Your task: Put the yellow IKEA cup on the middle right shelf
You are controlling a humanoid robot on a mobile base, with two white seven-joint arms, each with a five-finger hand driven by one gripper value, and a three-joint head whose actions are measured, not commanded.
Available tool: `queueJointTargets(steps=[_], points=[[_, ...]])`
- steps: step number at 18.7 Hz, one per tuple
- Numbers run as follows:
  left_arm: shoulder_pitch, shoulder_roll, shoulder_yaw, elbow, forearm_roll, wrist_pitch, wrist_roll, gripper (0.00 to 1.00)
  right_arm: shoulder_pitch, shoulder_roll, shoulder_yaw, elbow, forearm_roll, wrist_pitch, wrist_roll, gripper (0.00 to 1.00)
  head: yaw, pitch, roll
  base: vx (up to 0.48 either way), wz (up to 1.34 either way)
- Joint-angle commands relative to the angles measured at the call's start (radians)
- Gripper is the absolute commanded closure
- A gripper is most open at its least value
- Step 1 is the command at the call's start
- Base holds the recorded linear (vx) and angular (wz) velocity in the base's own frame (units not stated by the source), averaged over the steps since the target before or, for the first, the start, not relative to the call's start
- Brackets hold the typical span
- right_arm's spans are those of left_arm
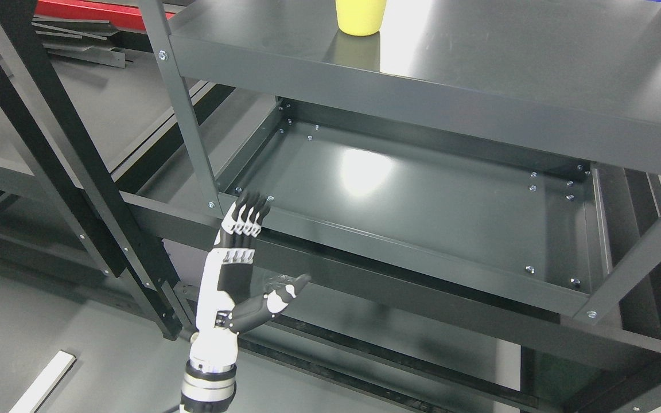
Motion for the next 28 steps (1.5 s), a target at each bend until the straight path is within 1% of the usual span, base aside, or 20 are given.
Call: queueJointTargets(steps=[1,6,8,9,10,13,14,15,17,20,24,25,26,28], points=[[0.076,-0.101,0.129,0.167,0.007,0.042,-0.002,0.02,0.014,-0.017,0.017,0.000,-0.025,0.000,-0.001,0.01,0.0000,0.000,0.000,0.000,0.02],[0.077,-0.135,0.166,0.180,0.028,0.138,-0.008,0.03,0.014,-0.017,0.017,0.000,-0.025,0.000,-0.001,0.01,0.0000,0.000,0.000,0.006,0.07],[0.073,-0.150,0.181,0.196,0.030,0.218,-0.008,0.04,0.014,-0.017,0.017,0.000,-0.025,0.000,-0.001,0.01,0.0000,0.000,0.000,0.009,0.17],[0.070,-0.171,0.181,0.196,0.030,0.265,-0.014,0.04,0.014,-0.017,0.017,0.000,-0.025,0.000,-0.001,0.01,0.0000,0.000,0.000,0.015,0.23],[0.064,-0.187,0.180,0.193,0.030,0.286,-0.025,0.05,0.012,-0.017,0.017,0.000,-0.025,0.000,-0.001,0.01,0.0000,0.000,0.000,0.012,0.27],[0.045,-0.228,0.161,0.186,0.030,0.300,-0.066,0.06,0.014,-0.017,0.017,0.000,-0.025,0.000,-0.001,0.01,0.0000,0.000,0.000,0.013,0.38],[0.045,-0.247,0.155,0.186,0.030,0.328,-0.098,0.06,0.014,-0.017,0.017,0.000,-0.025,0.000,-0.001,0.01,0.0000,0.000,0.000,0.015,0.45],[0.042,-0.254,0.157,0.186,0.030,0.370,-0.104,0.06,0.014,-0.017,0.017,0.000,-0.025,0.000,-0.001,0.01,0.0000,0.000,0.000,0.015,0.45],[0.022,-0.261,0.169,0.186,0.030,0.443,-0.104,0.05,0.014,-0.017,0.017,0.000,-0.025,0.000,-0.001,0.01,0.0000,0.000,0.000,0.019,0.46],[0.014,-0.261,0.184,0.186,0.031,0.513,-0.106,0.05,0.014,-0.017,0.017,0.000,-0.025,0.000,-0.001,0.01,0.0000,0.000,0.000,0.023,0.40],[-0.001,-0.261,0.175,0.186,0.031,0.534,-0.107,0.06,0.014,-0.017,0.017,0.000,-0.025,0.000,-0.001,0.01,0.0000,0.000,0.000,0.012,0.23],[-0.005,-0.261,0.175,0.186,0.033,0.551,-0.107,0.06,0.014,-0.017,0.017,0.000,-0.025,0.000,-0.001,0.01,0.0000,0.000,0.000,0.003,0.16],[-0.015,-0.261,0.176,0.186,0.038,0.589,-0.107,0.06,0.014,-0.017,0.017,0.000,-0.025,0.000,-0.001,0.01,0.0000,0.000,0.000,0.000,0.13],[-0.039,-0.261,0.158,0.186,0.047,0.597,-0.115,0.06,0.014,-0.017,0.017,0.000,-0.025,0.000,-0.001,0.01,0.0000,0.000,0.000,0.001,0.10]])
